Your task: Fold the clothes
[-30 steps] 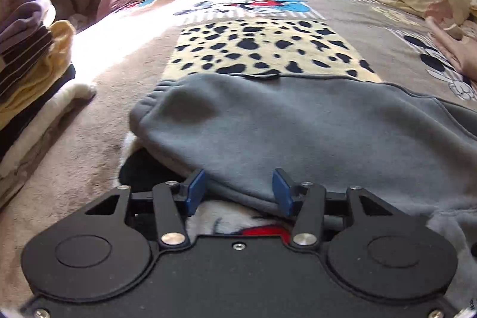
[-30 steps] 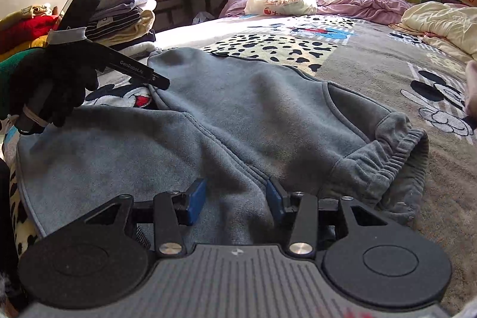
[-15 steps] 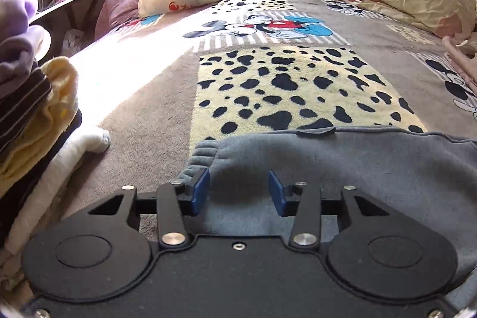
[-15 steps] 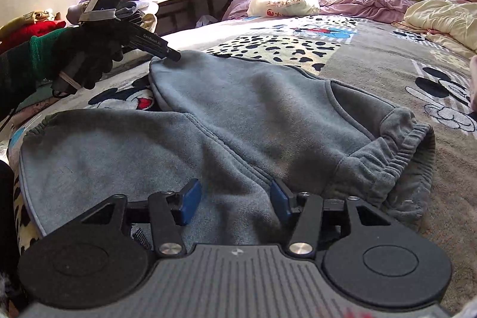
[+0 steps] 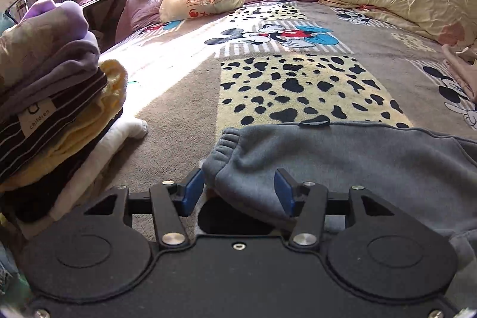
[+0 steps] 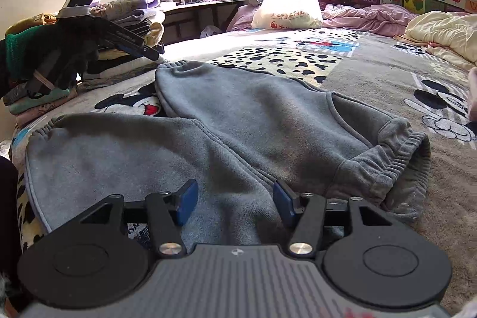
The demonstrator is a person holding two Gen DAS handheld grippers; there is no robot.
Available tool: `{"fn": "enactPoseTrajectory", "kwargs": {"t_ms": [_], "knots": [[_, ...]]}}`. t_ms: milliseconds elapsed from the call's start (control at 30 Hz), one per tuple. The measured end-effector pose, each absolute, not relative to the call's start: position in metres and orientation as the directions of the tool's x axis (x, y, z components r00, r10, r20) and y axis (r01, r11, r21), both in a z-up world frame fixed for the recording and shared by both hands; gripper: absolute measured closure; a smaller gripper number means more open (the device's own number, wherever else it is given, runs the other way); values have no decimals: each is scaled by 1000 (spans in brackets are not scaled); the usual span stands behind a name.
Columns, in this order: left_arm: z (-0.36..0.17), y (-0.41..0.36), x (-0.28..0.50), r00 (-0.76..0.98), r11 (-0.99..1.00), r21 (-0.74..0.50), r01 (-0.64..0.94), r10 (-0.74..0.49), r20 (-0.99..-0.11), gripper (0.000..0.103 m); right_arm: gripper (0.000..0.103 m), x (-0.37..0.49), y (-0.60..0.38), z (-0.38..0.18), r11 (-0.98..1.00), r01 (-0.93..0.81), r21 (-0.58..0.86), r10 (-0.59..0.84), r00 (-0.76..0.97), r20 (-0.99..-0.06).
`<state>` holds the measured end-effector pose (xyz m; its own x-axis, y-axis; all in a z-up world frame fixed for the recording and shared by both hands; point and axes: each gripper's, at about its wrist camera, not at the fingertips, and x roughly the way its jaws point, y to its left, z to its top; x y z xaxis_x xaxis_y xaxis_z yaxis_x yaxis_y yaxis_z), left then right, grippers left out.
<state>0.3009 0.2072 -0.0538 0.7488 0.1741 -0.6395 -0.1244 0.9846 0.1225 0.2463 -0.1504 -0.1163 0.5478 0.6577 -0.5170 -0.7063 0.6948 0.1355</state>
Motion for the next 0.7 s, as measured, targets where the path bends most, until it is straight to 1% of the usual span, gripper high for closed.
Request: {"fn": "enactPoseTrajectory", "kwargs": {"t_ms": [100, 167, 267, 333, 500, 633, 700], "knots": [[-45, 202, 239, 766, 971, 230, -61, 193, -614, 48, 47, 227, -162, -103, 704, -706, 79, 653, 599, -464], [-45, 200, 200, 778, 954, 298, -20, 202, -595, 48, 47, 212, -172, -92, 703, -711, 18, 650, 631, -424], [-49, 197, 145, 798, 937, 346, 47, 173, -578, 47, 47, 193, -188, -80, 718, -693, -68, 624, 683, -379], [-57, 192, 112, 812, 917, 387, 101, 149, -564, 47, 47, 182, -198, -78, 728, -673, -129, 593, 713, -375], [-90, 173, 55, 825, 805, 531, 264, 97, -557, 47, 47, 135, -211, -86, 684, -652, -326, 517, 749, -414], [-121, 160, 42, 812, 653, 662, 369, 121, -571, 47, 47, 102, -206, -104, 594, -631, -500, 458, 776, -434], [-135, 155, 42, 809, 554, 730, 401, 159, -566, 47, 47, 97, -201, -113, 562, -619, -549, 429, 785, -447]]}}
